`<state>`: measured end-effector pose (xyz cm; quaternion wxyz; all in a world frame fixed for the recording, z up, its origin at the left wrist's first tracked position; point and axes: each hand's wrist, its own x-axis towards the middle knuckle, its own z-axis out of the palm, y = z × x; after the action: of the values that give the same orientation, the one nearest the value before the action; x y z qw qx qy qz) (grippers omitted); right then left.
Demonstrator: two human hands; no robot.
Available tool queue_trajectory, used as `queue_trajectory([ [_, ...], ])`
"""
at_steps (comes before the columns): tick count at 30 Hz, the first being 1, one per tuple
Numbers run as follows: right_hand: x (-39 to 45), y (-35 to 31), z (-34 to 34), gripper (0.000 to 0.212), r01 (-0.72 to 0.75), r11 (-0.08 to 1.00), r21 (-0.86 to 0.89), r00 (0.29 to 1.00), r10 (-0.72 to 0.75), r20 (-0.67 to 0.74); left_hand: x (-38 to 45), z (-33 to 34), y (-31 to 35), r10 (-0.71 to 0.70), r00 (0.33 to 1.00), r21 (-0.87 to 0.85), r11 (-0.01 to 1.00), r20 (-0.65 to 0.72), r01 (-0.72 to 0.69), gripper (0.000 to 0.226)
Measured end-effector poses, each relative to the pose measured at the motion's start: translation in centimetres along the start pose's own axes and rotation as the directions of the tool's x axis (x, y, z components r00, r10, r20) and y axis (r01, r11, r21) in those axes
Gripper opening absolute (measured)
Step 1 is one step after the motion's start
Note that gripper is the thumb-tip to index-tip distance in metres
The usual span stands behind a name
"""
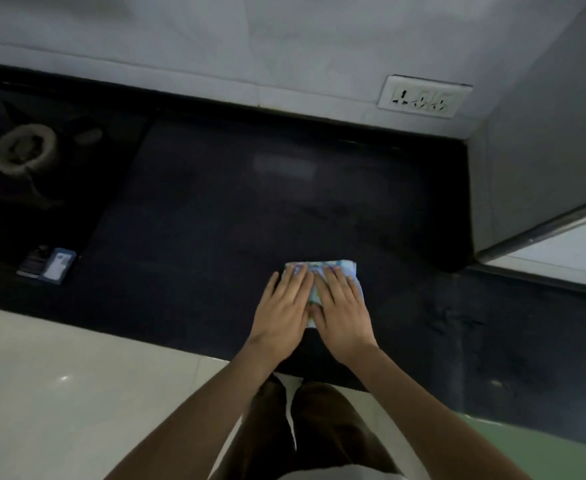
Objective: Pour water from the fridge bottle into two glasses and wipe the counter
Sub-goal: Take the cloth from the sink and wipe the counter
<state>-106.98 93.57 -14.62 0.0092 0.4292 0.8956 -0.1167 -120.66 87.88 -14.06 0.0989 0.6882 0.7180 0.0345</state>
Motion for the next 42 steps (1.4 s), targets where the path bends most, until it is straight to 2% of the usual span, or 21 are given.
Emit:
queue_trajectory([
  [2,-0.1,0.2,1.1,0.062,0.031,0.997,-0.070,0.997,-0.026,0.070,-0.3,1.3,-0.3,0.054,0.998,0.038,0.998,0.045,-0.056,0.057],
  [4,0.4,0.4,1.8,0.062,0.035,0.994,-0.102,0.997,-0.027,0.076,0.0,2.0,-1.0,0.071,0.996,0.069,0.995,0.057,-0.074,0.057],
  [10,3.8,0.1,1.6,0.059,-0.092,0.992,-0.090,0.992,0.100,0.080,3.9,1.8,-3.0,0.075,0.995,0.036,0.996,0.071,-0.078,0.055],
  [18,12.7,2.4,-0.5,0.061,-0.157,0.985,-0.075,0.985,0.162,0.063,13.3,-0.3,-5.8,0.111,0.989,0.073,0.990,0.099,-0.118,0.058],
  [27,21.5,6.7,-2.1,0.058,-0.210,0.977,-0.034,0.976,0.211,0.045,23.8,0.1,-7.4,0.162,0.987,-0.059,0.985,0.020,-0.161,0.055],
  [33,16.8,5.9,-1.4,0.057,-0.234,0.972,0.036,0.972,0.235,-0.022,20.2,0.6,-6.2,0.259,0.965,-0.100,0.960,-0.031,-0.261,0.052],
  [36,11.3,5.5,-0.5,0.057,-0.242,0.970,0.030,0.970,0.242,-0.009,15.7,1.0,-3.6,0.290,0.957,-0.072,0.955,-0.006,-0.289,0.051],
  [39,5.2,4.7,0.4,0.054,-0.268,0.960,0.080,0.960,0.273,-0.057,11.3,1.8,-0.8,0.357,0.932,-0.042,0.934,0.064,-0.355,0.053],
  [42,0.8,4.0,0.5,0.054,-0.277,0.960,0.047,0.958,0.280,-0.068,8.6,1.9,0.5,0.417,0.905,-0.069,0.908,0.085,-0.412,0.054],
])
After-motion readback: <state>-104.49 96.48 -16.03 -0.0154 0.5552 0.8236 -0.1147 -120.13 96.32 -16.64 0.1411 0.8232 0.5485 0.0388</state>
